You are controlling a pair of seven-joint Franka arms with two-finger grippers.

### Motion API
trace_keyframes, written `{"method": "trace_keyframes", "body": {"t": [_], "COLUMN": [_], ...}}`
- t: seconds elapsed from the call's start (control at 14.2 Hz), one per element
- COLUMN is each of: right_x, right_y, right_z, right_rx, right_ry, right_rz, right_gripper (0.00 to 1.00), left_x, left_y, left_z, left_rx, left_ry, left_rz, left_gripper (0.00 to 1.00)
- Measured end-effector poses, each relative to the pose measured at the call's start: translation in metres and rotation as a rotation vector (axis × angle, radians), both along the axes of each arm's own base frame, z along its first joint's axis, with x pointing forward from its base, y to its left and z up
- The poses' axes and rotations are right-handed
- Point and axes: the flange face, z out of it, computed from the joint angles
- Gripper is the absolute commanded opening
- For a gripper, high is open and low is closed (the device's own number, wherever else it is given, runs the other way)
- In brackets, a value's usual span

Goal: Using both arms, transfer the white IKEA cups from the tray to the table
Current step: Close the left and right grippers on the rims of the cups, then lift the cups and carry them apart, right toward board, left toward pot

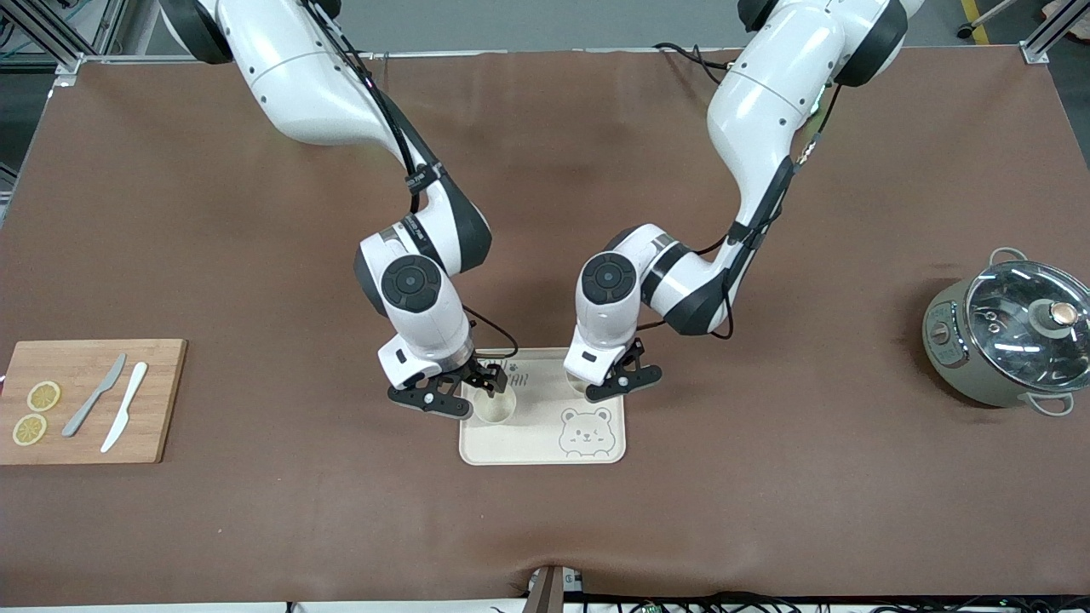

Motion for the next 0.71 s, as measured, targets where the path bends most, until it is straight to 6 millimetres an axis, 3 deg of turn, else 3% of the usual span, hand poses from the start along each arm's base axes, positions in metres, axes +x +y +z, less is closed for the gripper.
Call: {"method": "trace_keyframes", "body": {"t": [0.42,0.57,0.71], "right_x": [0.002,0.002,0.002], "right_y": [0.001,0.001,0.001], "right_z": [-0.029,-0.037,-0.045], "right_rx": [0.000,0.003,0.002], "right_ry": [-0.006,-0.011,-0.009], "right_rz": [0.003,0.004,0.003], "right_gripper": [1.00,1.00,1.00], "left_x": [0.005,0.011,0.018], "left_y": [0.002,0.015,0.038], "left_z": [0.010,0.037,0.087], "left_rx": [-0.004,0.024,0.051], "left_ry": [-0.012,-0.003,0.010], "left_rz": [0.014,0.037,0.029], "left_gripper": [0.00,0.00,0.00]}}
